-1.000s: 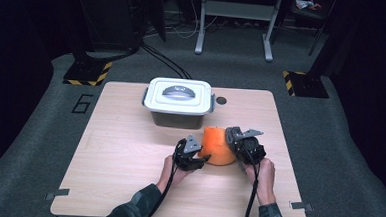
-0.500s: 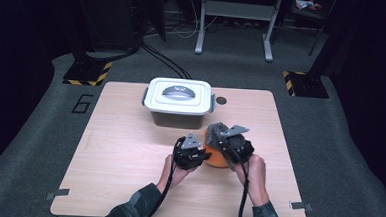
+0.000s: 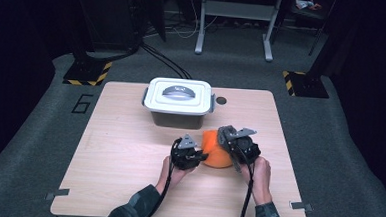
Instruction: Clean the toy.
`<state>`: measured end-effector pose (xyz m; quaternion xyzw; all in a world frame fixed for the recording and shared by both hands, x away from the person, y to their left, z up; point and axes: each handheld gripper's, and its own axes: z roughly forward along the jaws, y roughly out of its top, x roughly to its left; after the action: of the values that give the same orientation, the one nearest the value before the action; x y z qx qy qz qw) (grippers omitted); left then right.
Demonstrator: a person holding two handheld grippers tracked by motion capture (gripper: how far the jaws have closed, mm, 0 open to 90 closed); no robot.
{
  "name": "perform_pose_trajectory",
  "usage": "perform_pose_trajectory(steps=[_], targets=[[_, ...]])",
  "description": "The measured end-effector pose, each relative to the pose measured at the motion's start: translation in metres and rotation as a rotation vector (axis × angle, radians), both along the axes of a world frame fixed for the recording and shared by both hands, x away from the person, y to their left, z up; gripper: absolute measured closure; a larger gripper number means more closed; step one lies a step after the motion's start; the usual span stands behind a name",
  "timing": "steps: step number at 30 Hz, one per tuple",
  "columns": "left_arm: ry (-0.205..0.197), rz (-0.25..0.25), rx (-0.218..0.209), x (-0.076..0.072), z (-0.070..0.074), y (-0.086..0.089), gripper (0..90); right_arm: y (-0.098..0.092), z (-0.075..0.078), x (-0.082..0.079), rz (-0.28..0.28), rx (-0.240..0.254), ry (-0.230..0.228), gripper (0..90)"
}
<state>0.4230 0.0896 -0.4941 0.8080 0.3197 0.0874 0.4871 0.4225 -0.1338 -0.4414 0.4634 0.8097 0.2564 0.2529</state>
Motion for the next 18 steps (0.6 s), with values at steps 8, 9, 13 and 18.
perform_pose_trajectory(steps=[8,9,13,18], targets=[[0.001,0.014,-0.008,0.003,-0.003,0.004,78.7,-0.045,-0.035,0.01,-0.123,0.003,0.1,75.0],[0.01,0.011,-0.018,0.004,-0.003,0.005,78.7,-0.049,-0.034,0.008,-0.128,0.009,0.096,75.0],[0.019,0.008,-0.031,0.006,-0.004,0.006,78.6,-0.049,-0.008,-0.005,-0.133,0.054,0.012,74.9],[0.013,0.007,-0.036,0.005,-0.003,0.003,77.0,-0.017,0.012,-0.012,-0.032,0.051,-0.014,74.9]])
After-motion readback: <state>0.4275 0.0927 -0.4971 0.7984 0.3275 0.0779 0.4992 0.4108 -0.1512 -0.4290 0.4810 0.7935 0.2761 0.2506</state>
